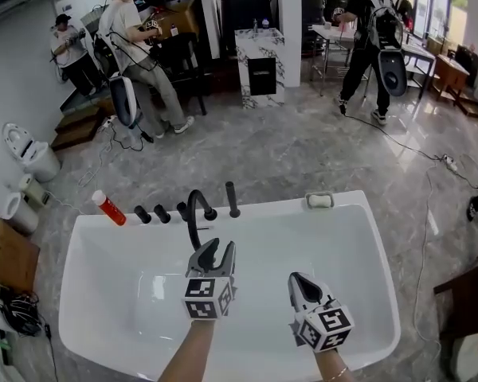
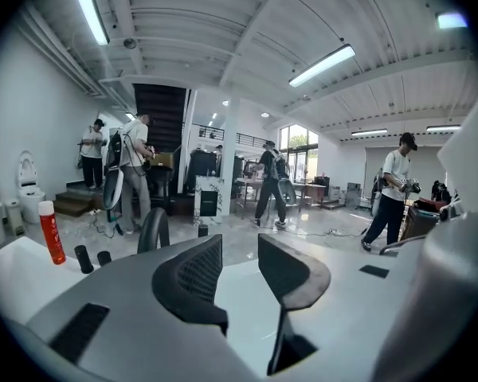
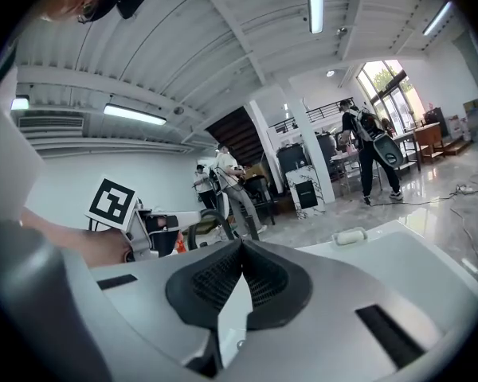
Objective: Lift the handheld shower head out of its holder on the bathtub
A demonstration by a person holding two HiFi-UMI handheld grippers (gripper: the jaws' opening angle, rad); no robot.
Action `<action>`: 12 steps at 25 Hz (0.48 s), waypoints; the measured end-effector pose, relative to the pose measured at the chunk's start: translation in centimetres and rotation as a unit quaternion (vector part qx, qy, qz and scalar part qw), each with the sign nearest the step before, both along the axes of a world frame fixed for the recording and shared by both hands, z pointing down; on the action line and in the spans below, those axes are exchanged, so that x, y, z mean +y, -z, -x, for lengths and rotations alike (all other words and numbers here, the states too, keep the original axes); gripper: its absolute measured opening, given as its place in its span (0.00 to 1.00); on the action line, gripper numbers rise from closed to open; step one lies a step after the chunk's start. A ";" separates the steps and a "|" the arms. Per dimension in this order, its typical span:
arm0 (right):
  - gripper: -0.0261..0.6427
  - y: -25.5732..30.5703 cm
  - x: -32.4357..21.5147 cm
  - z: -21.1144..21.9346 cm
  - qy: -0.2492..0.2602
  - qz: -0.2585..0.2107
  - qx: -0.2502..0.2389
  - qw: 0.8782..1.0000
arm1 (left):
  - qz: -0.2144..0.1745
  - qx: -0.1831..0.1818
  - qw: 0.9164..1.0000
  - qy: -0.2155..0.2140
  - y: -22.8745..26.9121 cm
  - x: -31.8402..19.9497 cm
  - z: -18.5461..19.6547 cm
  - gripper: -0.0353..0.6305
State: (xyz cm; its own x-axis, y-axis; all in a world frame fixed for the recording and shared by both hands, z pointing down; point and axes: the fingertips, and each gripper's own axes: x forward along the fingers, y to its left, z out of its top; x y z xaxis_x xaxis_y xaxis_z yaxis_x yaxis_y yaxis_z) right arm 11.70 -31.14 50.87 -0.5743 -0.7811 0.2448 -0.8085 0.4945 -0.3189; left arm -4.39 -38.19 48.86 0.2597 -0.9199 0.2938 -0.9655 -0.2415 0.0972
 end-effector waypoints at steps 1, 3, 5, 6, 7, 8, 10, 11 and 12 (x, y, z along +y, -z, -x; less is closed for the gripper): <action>0.05 -0.9 -0.8 0.1 0.000 0.002 0.001 1.000 | 0.001 0.002 1.000 0.000 -0.8 -1.0 0.0 0.28; 0.05 -2.7 -2.1 0.4 0.001 0.004 0.004 1.000 | 0.001 0.004 1.000 0.000 -2.5 -2.9 0.1 0.28; 0.05 -4.6 -3.3 0.8 0.003 0.007 0.007 1.000 | 0.001 0.006 1.000 0.001 -4.4 -4.7 0.3 0.28; 0.05 -5.6 -3.9 1.1 0.005 0.009 0.009 1.000 | 0.001 0.007 1.000 0.003 -5.2 -5.5 0.5 0.29; 0.05 -6.6 -4.4 1.4 0.006 0.011 0.011 1.000 | 0.001 0.010 1.000 0.005 -6.0 -6.3 0.7 0.29; 0.05 -7.5 -5.0 1.8 0.008 0.013 0.012 1.000 | 0.002 0.013 1.000 0.008 -6.7 -7.1 1.0 0.29; 0.05 -9.4 -6.1 2.4 0.012 0.018 0.014 1.000 | 0.003 0.021 1.000 0.013 -8.1 -8.6 1.5 0.30; 0.05 -10.2 -6.6 2.7 0.013 0.020 0.016 1.000 | 0.005 0.024 1.000 0.016 -8.7 -9.4 1.7 0.30; 0.05 -11.0 -7.0 2.9 0.015 0.022 0.018 0.999 | 0.007 0.025 1.000 0.018 -9.4 -10.0 1.8 0.30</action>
State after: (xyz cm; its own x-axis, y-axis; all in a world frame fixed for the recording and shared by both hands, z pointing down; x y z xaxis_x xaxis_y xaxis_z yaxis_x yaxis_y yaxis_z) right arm 8.78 -38.16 61.85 -0.5868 -0.7520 0.3002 -0.8054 0.5041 -0.3117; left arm -6.22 -48.22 58.29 0.2420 -0.9244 0.2950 -0.9672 -0.2058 0.1488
